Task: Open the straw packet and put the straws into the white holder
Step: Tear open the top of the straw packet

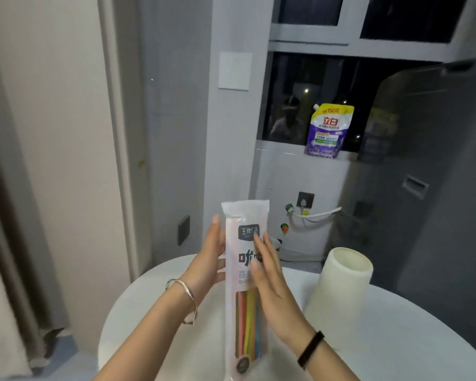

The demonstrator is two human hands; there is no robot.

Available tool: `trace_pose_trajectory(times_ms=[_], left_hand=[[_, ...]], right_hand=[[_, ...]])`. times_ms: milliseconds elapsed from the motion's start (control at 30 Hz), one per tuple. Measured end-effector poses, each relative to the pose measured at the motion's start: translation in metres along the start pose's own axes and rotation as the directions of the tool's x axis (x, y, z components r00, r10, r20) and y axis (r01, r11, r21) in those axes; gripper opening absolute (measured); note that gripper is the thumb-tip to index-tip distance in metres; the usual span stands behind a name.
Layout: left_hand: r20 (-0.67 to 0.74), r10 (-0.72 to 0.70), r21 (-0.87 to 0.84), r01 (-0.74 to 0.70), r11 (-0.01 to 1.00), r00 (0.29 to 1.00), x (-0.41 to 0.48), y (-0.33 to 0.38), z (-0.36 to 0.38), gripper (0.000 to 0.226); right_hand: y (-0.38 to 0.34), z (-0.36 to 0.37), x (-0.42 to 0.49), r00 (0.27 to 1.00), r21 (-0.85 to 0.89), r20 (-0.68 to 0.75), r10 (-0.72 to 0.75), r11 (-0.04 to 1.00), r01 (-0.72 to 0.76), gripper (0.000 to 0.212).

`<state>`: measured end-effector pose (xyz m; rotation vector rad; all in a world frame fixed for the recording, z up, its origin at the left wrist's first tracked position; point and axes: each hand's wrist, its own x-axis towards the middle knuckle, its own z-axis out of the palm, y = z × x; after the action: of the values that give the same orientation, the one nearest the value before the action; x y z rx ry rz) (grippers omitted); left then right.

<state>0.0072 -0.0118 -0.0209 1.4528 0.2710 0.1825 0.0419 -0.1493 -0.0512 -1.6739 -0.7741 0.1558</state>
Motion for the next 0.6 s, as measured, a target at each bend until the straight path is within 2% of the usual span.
trace_pose_trajectory(times_ms=[67, 200, 300, 467, 600], left_hand=[[0.022, 0.051, -0.007, -0.05, 0.999, 0.998, -0.017, 0.013, 0.007, 0.068], [0.045, 0.095, -0.014, -0.095, 0.995, 0.994, -0.053, 0.035, 0.023, 0.064], [0.057, 0.151, 0.032, -0.153, 0.988, 0.987, -0.078, 0.041, 0.036, 0.051], [0.058, 0.198, 0.112, -0.204, 0.973, 0.978, -0.101, 0.037, 0.049, 0.033], [0.035, 0.222, 0.126, -0.225, 0.966, 0.974, -0.108, 0.029, 0.052, 0.02]], right_hand=[[-0.022, -0.005, -0.011, 0.999, 0.048, -0.02, -0.036, 0.998, 0.037, 0.053], [-0.061, -0.02, -0.033, 0.999, 0.173, -0.036, -0.021, 0.984, 0.027, 0.054], [-0.076, -0.026, -0.053, 0.999, 0.185, -0.051, -0.015, 0.982, 0.024, 0.043], [-0.089, -0.038, -0.079, 0.995, 0.203, -0.09, 0.048, 0.979, -0.029, 0.042], [-0.092, -0.04, -0.093, 0.993, 0.214, -0.079, 0.085, 0.975, -0.066, 0.032]])
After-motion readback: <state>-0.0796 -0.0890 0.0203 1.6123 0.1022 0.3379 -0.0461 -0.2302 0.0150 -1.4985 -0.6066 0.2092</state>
